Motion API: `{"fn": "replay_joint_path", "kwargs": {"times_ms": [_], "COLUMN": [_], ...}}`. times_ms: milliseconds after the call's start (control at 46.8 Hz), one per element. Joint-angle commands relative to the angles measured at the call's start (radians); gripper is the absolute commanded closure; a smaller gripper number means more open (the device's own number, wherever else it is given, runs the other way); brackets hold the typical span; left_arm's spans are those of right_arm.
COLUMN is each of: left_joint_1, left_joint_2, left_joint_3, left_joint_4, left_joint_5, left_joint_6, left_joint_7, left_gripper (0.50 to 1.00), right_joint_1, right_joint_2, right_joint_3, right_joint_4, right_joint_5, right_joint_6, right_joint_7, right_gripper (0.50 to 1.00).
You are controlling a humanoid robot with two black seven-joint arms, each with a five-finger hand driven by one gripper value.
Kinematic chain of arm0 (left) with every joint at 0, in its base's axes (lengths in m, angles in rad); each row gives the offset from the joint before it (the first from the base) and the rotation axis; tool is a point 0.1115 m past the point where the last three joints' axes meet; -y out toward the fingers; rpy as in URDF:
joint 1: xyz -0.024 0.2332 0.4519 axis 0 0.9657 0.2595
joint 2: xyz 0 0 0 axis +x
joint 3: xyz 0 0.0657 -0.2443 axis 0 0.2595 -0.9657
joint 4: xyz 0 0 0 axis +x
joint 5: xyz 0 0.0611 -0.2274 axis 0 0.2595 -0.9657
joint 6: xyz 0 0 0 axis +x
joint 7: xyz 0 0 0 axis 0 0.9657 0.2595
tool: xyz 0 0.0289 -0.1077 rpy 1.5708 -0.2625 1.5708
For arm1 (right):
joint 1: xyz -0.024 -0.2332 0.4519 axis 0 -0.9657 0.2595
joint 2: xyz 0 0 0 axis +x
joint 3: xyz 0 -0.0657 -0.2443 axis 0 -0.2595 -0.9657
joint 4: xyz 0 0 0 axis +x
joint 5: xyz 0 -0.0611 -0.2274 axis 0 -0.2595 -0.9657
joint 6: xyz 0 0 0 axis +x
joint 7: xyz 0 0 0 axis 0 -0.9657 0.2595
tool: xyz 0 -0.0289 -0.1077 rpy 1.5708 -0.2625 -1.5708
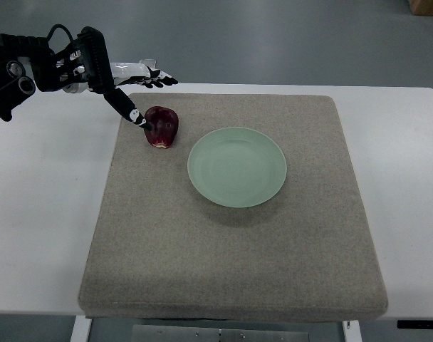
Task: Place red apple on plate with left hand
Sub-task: 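Reach the left hand down over the dark red apple, then close the left hand fingers around the red apple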
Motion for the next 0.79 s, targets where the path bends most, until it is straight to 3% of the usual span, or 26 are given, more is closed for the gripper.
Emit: {"fn": "replay_joint_path", "kwargs": {"times_ms": [0,214,770], "left_joint_1": [0.003,0.023,0.044], "left_joint_2": [-0.008,-0.059,-0.082], "left_joint_3": [0.007,0.008,0.039], "left_joint_4": [0.001,0.017,0.027], "left_joint_5": [0.039,0.105,0.208], "left_joint_6": [0.022,0.068,0.093], "left_joint_7": [-0.007,-0.007,-0.007], "left_gripper": [0.525,0.525,0.534], "right_joint_1": [0.000,0.000,0.000], "right_joint_2": [0.000,0.000,0.000], "right_joint_3": [0.000,0.000,0.000], "right_joint_4": [0.000,0.000,0.000], "right_joint_5": [0.000,0.000,0.000], "right_joint_6": [0.000,0.000,0.000], "right_joint_7": [0.000,0.000,0.000], "right_gripper": [0.536,0.536,0.536]}}
